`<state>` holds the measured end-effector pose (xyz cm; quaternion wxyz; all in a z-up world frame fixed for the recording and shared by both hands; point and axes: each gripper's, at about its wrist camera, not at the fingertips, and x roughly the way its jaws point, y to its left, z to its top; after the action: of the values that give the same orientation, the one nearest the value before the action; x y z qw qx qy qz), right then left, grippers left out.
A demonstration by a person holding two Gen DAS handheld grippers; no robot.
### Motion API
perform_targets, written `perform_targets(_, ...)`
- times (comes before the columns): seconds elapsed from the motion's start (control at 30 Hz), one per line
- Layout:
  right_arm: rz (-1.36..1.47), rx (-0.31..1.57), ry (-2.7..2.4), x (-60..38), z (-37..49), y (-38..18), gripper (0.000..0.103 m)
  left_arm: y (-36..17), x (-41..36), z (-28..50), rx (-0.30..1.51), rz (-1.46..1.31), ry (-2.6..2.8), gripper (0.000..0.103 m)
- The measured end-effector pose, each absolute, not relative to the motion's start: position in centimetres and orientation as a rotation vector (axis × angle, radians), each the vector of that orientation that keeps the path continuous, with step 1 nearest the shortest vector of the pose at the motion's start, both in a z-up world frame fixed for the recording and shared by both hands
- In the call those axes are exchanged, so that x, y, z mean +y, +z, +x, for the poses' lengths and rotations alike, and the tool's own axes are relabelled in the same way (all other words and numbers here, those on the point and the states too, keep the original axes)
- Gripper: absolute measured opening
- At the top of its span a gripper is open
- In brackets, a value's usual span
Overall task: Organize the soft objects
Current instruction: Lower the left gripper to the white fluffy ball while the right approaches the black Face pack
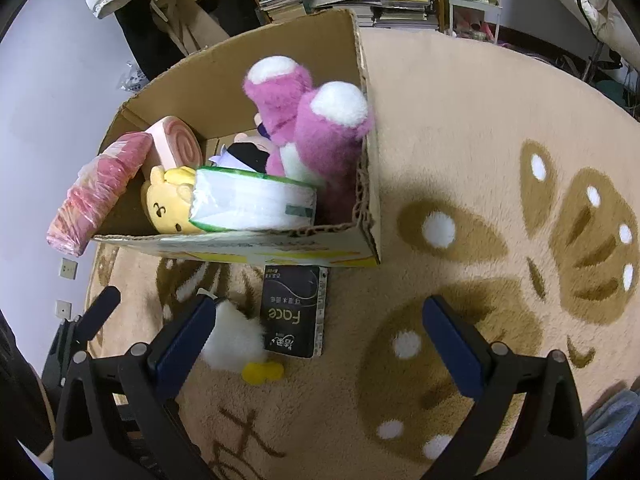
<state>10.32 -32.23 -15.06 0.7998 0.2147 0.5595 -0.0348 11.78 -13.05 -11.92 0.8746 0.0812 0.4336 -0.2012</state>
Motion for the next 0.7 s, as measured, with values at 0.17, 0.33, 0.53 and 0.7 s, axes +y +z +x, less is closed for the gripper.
perform_targets(0.17,0.455,1.217,-0.073,-32.2,10.5,-15.5,0.103,-12.7,-13.6,11.7,0.925,0.150,-0.441,0.099)
perform_targets(0.33,0.442,1.233,-0.068,-31.9,10.8,-15.9,0.103,-13.4,-14.0,11.9,0.941,0.147,-0.460,0.099)
perform_targets(0.53,0.455,1.253,-0.074,-31.8,11.1,-16.8,0.103,-14.3,-14.8,12.5,0.973,0.147,-0.496,0.099)
perform_targets(0.7,0.473,1.268,-0.080,-31.9,11.3,-17.4,0.103,-15.3,-15.6,12.7,1.007,0.164,-0.507,0.099)
